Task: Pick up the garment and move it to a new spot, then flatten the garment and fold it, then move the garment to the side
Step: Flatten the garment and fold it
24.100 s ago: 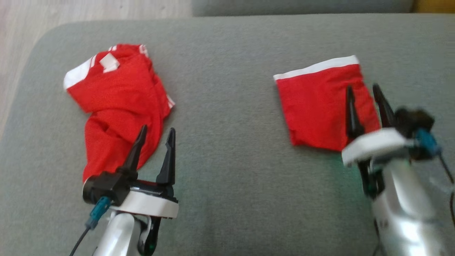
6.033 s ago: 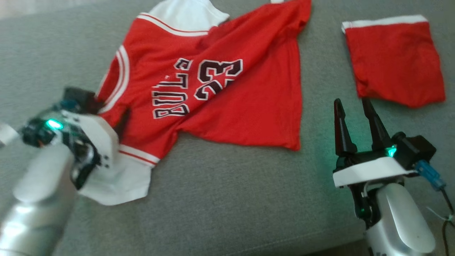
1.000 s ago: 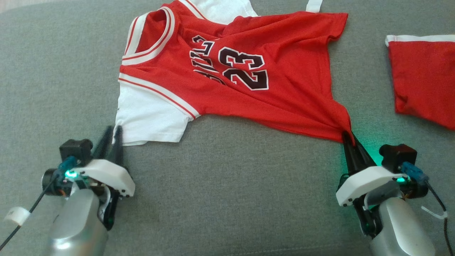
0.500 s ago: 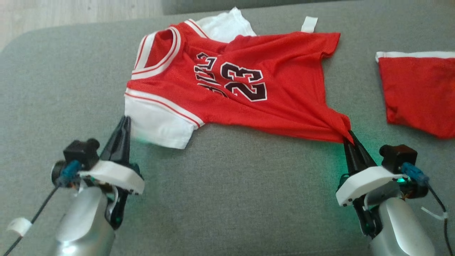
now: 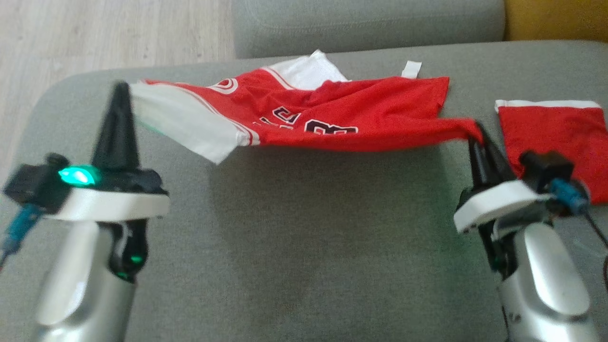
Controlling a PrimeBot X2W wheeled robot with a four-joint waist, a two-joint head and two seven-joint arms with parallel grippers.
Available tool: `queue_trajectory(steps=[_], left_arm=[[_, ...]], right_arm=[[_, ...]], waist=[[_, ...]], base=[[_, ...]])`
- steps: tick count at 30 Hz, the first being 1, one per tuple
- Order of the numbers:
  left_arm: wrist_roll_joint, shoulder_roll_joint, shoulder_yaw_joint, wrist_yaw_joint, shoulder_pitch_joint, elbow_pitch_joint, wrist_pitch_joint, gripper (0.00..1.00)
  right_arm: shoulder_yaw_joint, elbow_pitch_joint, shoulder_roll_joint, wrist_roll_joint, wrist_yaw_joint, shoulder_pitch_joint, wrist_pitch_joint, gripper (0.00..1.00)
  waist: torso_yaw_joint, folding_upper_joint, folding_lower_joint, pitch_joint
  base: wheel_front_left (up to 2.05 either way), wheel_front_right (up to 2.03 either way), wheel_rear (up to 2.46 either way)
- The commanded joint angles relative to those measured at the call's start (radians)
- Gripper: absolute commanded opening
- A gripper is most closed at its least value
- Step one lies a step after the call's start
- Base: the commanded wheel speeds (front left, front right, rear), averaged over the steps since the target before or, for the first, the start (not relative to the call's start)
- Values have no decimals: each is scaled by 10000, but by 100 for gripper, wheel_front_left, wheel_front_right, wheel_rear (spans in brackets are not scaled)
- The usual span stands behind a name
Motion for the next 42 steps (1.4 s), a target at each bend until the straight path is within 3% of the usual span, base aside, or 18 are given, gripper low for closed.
queue_trajectory(steps=[1,9,15,18,22,27,30,33,35,36,42], left_arm=[[-77,413,564,109,-497,-676,7,0],[-958,683,1664,515,-733,-3865,290,0],[-1821,977,2458,986,-1301,-6032,1139,0],[-1939,1378,2613,1119,-1800,-6396,1726,0],[-2114,1741,2457,1152,-2700,-5621,2479,0],[-2070,2099,2156,791,-4818,-3154,2710,0],[-1873,2195,2021,598,-6677,-1090,2442,0],[-1607,1947,1820,540,-8598,645,1852,0],[-1454,1833,1809,510,-9783,1754,1320,0],[-1454,1833,1809,510,-9783,1754,1320,0],[-707,1752,1170,116,-11365,4163,158,0]], right_arm=[[148,-531,-45,-66,-19,-538,-67,0],[287,-2588,-820,158,-19,-1186,361,0],[-13,-4777,-1354,544,-19,-1324,1302,0],[-127,-5641,-1486,635,-19,-1445,1910,0],[37,-5901,-1726,754,-19,-2133,2635,0],[724,-4340,-2115,1097,-19,-4455,2975,0],[1573,-2468,-2397,1035,-19,-6495,2692,0],[2002,-480,-2457,605,-19,-8625,1931,0],[1864,794,-2316,143,-19,-9856,1241,0],[1864,794,-2316,143,-19,-9856,1241,0],[1024,3773,-1762,-1238,-19,-11335,-720,0]], waist=[[-29,0,1,-182],[-185,0,1,-520],[-187,0,1,-280],[-179,0,1,78],[-210,0,1,892],[-279,0,1,2300],[-301,0,1,3031],[-157,0,1,3473],[-69,0,1,3657],[-69,0,1,3657],[202,0,1,3629]], base=[[0,0,0],[0,0,0],[0,0,0],[0,0,0],[0,0,0],[0,0,0],[0,0,0],[0,0,0],[0,0,0],[0,0,0],[0,0,0]])
